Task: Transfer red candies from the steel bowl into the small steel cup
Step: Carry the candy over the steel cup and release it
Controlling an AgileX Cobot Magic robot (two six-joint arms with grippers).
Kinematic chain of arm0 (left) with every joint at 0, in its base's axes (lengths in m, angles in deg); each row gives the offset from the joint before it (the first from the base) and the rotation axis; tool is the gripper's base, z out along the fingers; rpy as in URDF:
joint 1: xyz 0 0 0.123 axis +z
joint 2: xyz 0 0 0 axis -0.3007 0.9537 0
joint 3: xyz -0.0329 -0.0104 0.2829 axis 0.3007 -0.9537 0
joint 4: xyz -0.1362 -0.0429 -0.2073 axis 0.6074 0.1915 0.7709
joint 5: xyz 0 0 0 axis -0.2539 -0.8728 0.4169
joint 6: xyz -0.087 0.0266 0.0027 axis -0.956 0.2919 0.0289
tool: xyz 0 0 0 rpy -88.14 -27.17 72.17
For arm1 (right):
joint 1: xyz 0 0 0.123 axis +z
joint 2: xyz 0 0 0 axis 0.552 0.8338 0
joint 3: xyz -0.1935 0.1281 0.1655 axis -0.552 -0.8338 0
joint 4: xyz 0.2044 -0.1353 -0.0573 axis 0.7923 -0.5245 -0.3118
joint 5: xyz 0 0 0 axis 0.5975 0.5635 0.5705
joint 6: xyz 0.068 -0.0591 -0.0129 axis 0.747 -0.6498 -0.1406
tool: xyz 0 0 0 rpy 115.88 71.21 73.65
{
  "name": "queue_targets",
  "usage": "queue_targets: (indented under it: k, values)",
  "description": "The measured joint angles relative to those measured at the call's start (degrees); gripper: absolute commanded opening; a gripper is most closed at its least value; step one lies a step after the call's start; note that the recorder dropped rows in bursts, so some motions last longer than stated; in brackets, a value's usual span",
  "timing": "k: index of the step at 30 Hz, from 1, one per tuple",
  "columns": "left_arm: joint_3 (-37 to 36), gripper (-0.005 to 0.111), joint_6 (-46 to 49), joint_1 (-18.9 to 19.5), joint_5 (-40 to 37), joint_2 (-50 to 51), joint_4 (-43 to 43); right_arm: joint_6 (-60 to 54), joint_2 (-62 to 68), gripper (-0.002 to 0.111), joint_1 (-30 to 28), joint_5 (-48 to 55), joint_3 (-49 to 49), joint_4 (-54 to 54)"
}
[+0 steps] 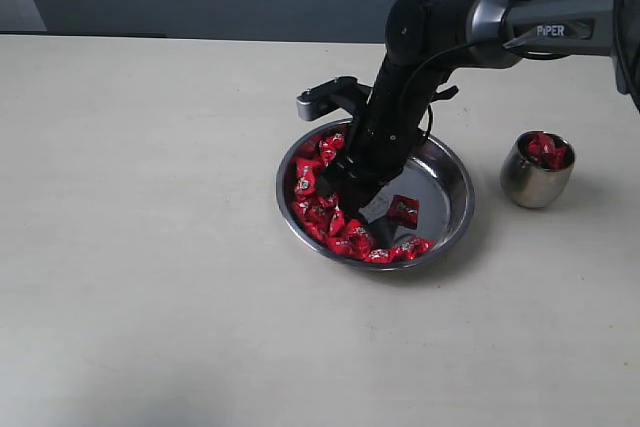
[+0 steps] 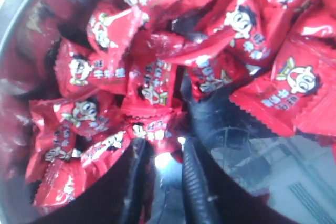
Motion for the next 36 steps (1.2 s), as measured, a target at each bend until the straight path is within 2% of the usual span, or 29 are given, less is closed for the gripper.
queue_targets:
  k: [7, 10, 25, 28, 36]
  values:
    - [0.0, 0.000, 0.0, 0.0, 0.0, 0.0, 0.0, 0.1, 0.5, 0.012, 0.0, 0.0, 0.0, 0.2]
    - [0.0, 0.000, 0.0, 0.0, 0.0, 0.0, 0.0, 0.1, 0.3, 0.000, 0.1, -0.1, 0.0, -0.5]
    - [0.0, 0.000, 0.0, 0.0, 0.0, 0.0, 0.0, 1.1, -5.9, -0.001, -1.1, -0.1, 0.0, -6.6]
    - [0.0, 0.000, 0.0, 0.0, 0.0, 0.0, 0.0, 1.3, -9.9, -0.001, -4.4, 1.2, 0.0, -7.0]
    - [0.0, 0.000, 0.0, 0.0, 0.0, 0.0, 0.0, 3.8, -18.3, -0.001, -18.6, 7.7, 0.0, -7.7]
